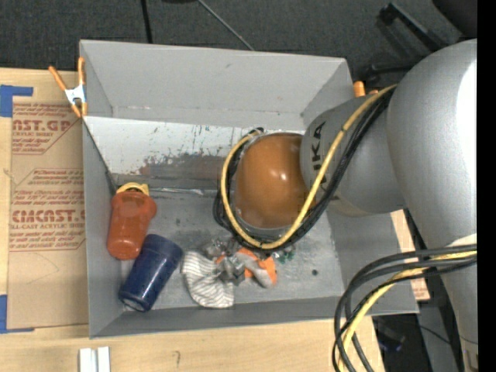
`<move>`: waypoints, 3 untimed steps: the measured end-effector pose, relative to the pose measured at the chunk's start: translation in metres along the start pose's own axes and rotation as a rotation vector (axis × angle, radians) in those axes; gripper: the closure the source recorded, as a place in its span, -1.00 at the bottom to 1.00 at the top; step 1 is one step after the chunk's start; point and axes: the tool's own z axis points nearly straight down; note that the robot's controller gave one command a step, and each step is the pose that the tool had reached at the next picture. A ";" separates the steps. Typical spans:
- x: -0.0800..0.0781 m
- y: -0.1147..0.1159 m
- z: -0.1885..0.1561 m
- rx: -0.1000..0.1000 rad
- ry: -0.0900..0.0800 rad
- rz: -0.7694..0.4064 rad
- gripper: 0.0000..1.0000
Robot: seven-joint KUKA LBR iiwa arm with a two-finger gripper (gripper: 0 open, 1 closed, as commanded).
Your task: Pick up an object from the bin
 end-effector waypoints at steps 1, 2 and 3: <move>0.001 0.001 -0.007 -0.001 0.003 0.000 1.00; 0.002 0.001 -0.024 -0.003 0.008 0.000 1.00; 0.001 0.001 -0.047 -0.002 0.005 0.000 1.00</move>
Offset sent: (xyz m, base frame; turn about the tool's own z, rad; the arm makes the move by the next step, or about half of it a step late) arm 0.0000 -0.0001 0.1230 0.0000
